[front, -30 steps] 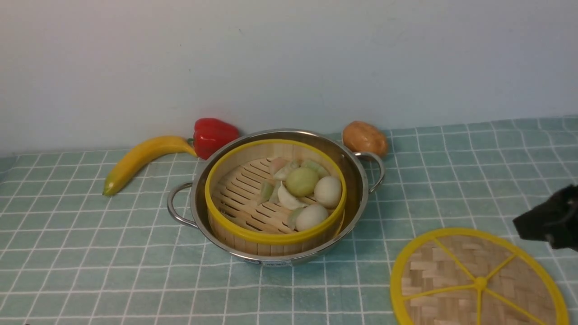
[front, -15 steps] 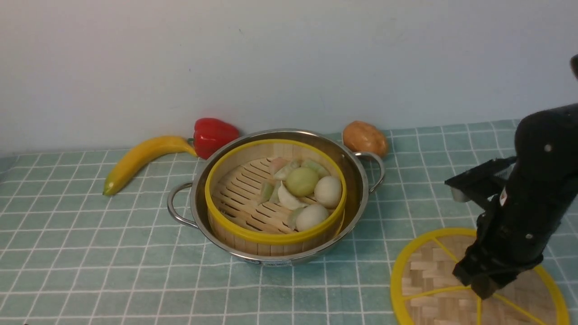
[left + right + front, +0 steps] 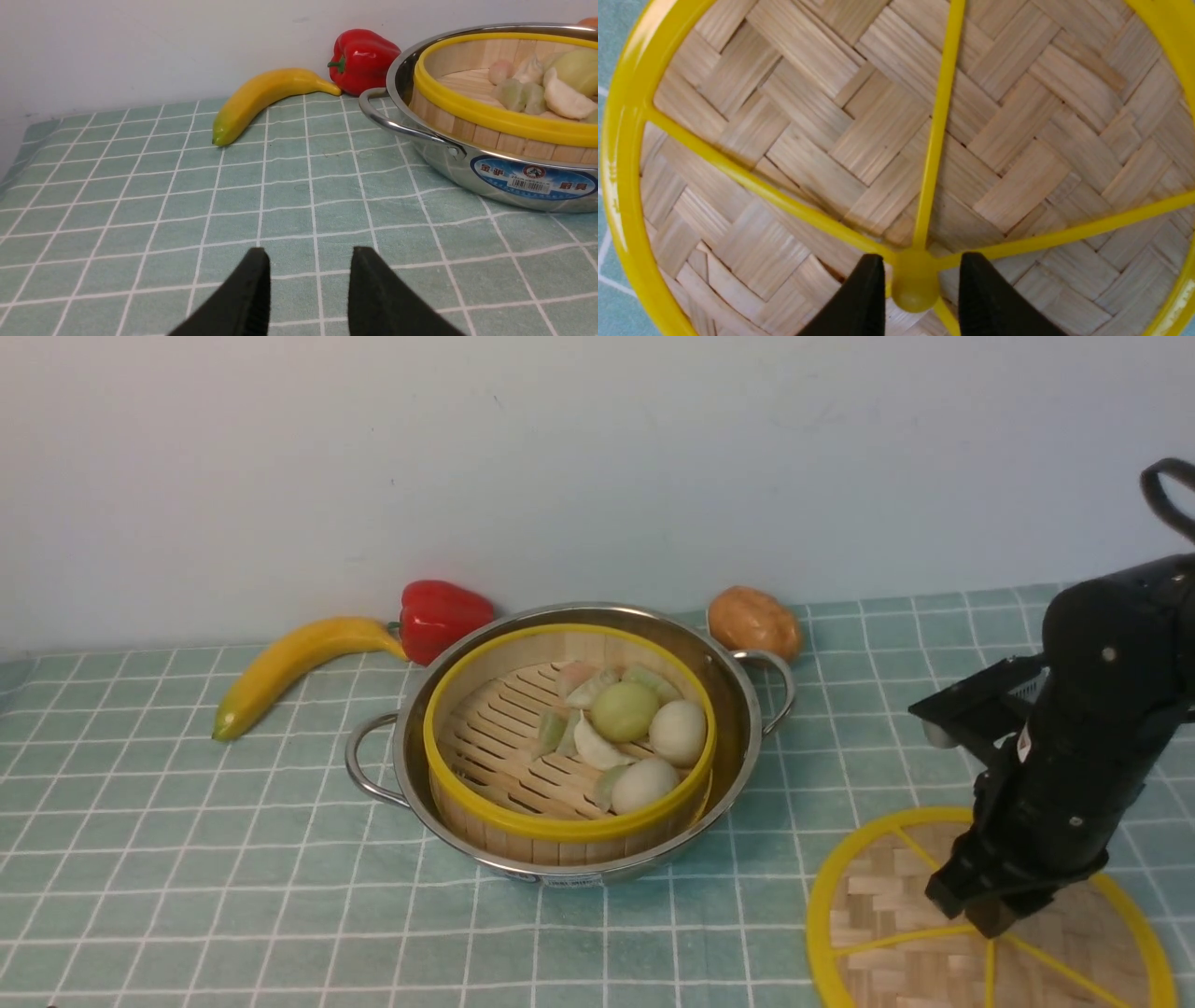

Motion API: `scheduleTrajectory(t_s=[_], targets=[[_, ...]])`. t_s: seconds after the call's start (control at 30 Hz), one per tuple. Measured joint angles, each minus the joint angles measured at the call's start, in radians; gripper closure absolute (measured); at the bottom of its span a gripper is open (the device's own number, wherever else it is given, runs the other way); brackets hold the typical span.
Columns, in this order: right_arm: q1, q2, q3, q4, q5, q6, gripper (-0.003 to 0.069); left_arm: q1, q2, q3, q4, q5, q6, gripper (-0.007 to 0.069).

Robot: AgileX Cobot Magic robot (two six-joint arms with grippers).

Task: Place the steamer in the pot on the blue tablecloth, and put the lid on the steamer.
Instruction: 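Move the gripper down to the bamboo steamer lid and grasp its center knob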

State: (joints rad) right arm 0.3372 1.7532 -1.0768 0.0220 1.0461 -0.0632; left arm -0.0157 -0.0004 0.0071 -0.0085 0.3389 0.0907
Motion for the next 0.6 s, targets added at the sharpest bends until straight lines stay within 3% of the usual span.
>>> scheduleTrajectory(t_s=[0.23, 0.4, 0.6], targets=[[0.0, 0.023, 0.0, 0.0, -0.008, 0.01, 0.0418, 0.0, 0.0, 0.0, 0.0, 0.0, 0.0, 0.0391], [0.0, 0.03, -0.002, 0.002, -0.004, 0.032, 0.0505, 0.0, 0.0, 0.0, 0.0, 0.0, 0.0, 0.0391], [0.001, 0.015, -0.003, -0.015, 0.002, 0.087, 0.051, 0.0, 0.0, 0.0, 0.0, 0.0, 0.0, 0.0388]])
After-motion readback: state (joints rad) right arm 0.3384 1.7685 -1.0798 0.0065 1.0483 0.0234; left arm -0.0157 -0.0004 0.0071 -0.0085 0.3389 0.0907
